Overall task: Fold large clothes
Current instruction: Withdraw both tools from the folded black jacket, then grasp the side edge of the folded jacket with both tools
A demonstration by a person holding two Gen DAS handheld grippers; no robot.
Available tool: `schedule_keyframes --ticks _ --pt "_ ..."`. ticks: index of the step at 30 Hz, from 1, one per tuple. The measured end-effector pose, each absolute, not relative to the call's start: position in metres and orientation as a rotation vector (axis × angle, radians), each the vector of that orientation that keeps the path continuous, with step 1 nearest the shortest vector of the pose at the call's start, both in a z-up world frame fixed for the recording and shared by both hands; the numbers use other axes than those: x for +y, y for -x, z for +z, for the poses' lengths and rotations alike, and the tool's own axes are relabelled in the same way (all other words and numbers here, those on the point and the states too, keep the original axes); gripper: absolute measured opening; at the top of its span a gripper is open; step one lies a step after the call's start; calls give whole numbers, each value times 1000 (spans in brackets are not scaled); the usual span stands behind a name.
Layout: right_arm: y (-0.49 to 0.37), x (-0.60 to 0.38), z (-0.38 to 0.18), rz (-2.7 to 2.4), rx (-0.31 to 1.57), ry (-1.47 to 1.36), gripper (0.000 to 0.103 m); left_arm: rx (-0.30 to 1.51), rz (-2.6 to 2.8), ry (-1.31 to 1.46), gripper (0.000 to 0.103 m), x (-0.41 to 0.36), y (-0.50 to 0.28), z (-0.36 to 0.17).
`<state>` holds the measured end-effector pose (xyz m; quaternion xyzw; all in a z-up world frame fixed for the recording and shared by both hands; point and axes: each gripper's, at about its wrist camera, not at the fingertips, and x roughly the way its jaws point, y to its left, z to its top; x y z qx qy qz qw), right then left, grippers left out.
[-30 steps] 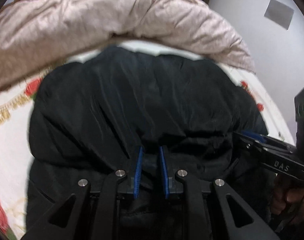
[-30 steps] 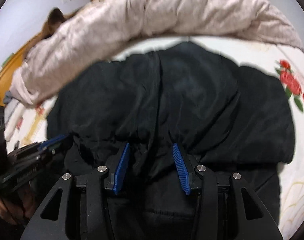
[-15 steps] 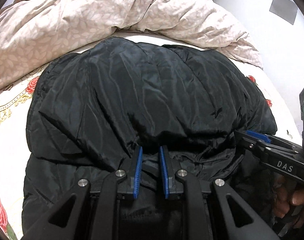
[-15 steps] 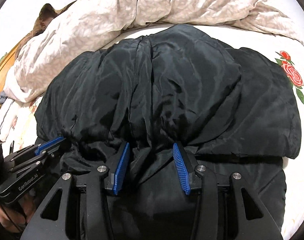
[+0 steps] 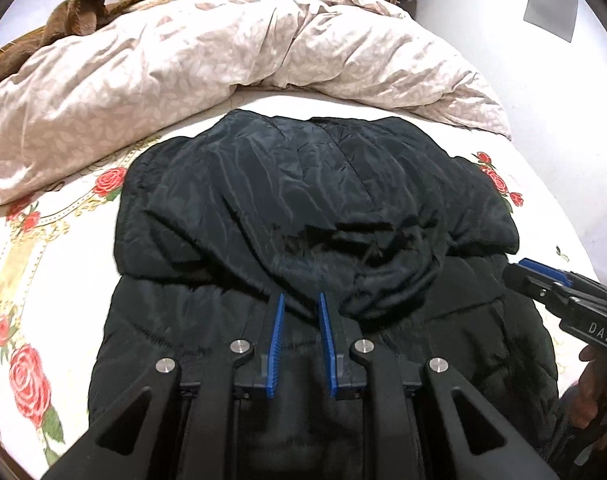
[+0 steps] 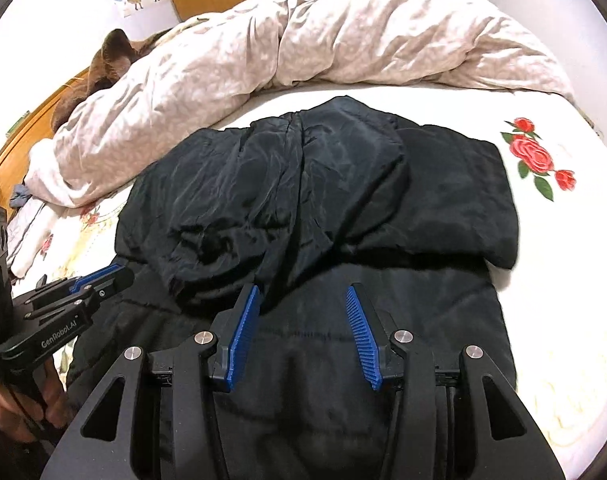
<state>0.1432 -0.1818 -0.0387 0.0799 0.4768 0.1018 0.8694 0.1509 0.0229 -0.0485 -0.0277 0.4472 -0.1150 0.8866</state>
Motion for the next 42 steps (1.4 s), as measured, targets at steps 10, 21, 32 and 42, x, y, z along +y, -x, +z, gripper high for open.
schedule_keyframes --ticks 10,21,32,42 --pt "-73 -211 -36 142 1016 -205 47 943 -179 44 19 52 -93 -47" --pt "-13 -262 -55 5 1030 -247 55 929 -74 81 55 102 -44 -55" --pt "2 -313 -102 -61 1132 -426 57 1016 66 171 60 148 -39 -96" --pt "1 -325 -128 -27 1209 -550 60 1107 69 237 66 162 -49 -127"
